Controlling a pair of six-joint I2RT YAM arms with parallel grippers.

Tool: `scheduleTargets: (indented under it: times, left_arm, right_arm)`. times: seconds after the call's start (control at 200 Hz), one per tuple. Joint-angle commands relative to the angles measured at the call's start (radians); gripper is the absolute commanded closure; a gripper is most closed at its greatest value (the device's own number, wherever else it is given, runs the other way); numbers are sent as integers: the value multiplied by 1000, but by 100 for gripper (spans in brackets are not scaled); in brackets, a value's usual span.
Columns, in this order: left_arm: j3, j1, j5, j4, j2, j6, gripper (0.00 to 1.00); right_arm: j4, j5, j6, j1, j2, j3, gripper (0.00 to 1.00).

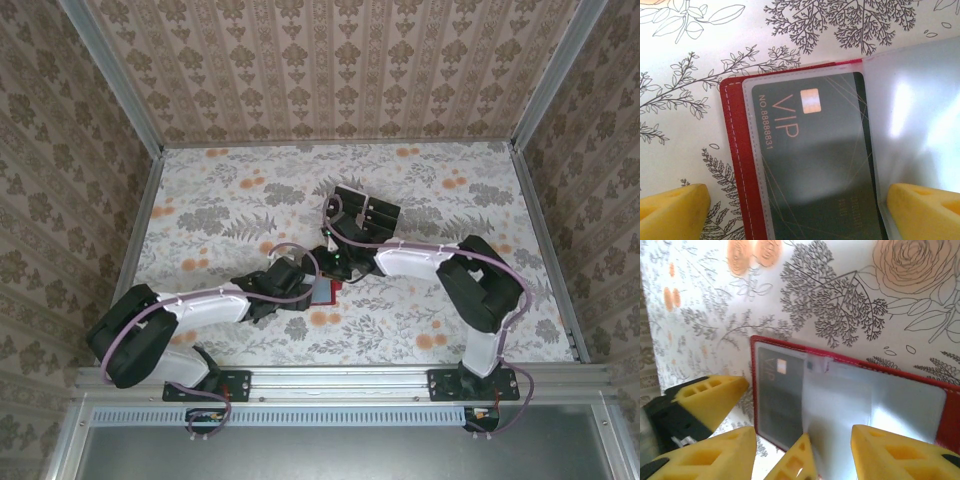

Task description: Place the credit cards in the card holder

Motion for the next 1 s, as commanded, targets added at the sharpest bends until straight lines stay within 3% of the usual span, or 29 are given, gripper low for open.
scheduleTargets:
  times: [0.0,0.27,0.995]
  left_arm:
    - [-25,-6,-27,-15,6,-20,0]
    - [-37,-7,-28,-7,-1,-25,0]
    - [-42,-7,-26,2,-7,-28,0]
  right_arm:
    - [-33,38,-5,-2,-55,-45,46]
    - [48,38,55,17,-67,-132,47]
    - [135,-13,90,32,61,-93,57]
